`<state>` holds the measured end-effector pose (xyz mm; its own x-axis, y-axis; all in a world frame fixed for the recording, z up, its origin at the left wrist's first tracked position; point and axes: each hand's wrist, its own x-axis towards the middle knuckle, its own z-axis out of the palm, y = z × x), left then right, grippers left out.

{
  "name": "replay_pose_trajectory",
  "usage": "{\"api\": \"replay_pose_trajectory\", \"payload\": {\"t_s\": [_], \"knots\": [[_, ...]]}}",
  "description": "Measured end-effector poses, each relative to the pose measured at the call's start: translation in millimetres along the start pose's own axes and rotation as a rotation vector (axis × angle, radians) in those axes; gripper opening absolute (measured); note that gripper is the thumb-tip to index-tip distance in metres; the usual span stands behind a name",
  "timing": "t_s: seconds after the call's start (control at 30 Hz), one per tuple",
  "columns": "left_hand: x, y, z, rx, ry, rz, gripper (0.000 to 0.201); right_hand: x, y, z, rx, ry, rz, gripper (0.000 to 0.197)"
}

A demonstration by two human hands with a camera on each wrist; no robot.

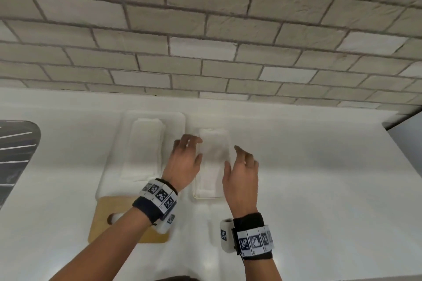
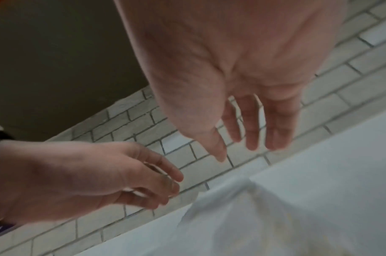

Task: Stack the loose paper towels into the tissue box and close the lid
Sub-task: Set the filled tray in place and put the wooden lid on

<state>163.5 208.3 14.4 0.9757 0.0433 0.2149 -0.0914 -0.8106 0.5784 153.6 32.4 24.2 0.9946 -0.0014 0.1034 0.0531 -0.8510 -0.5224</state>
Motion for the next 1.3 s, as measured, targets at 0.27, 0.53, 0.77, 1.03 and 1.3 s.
{"api": "replay_pose_trajectory", "payload": {"t_s": [0.27,0.53,0.77,1.03,1.3], "knots": [[71,-3,27,0.250,-0.696,0.211,0.065,-1,5,23,-0.132,-0.470,-0.236,0.063],[91,-9,52,0.423,-0.744,0.305,0.071,-2,11,34,-0.219,-0.607,-0.223,0.062],[86,-10,41,0.198,-0.679,0.185,0.066,-2,-12,48,-0.312,-0.557,-0.193,0.057],[6,-89,-46,0.028,-0.174,0.111,0.010,-21,-21,20,-0.228,-0.332,-0.173,0.040],[-23,-190,-75,0.390,-0.595,0.065,0.048,-10,-47,46,-0.124,-0.070,-0.145,0.024]]}}
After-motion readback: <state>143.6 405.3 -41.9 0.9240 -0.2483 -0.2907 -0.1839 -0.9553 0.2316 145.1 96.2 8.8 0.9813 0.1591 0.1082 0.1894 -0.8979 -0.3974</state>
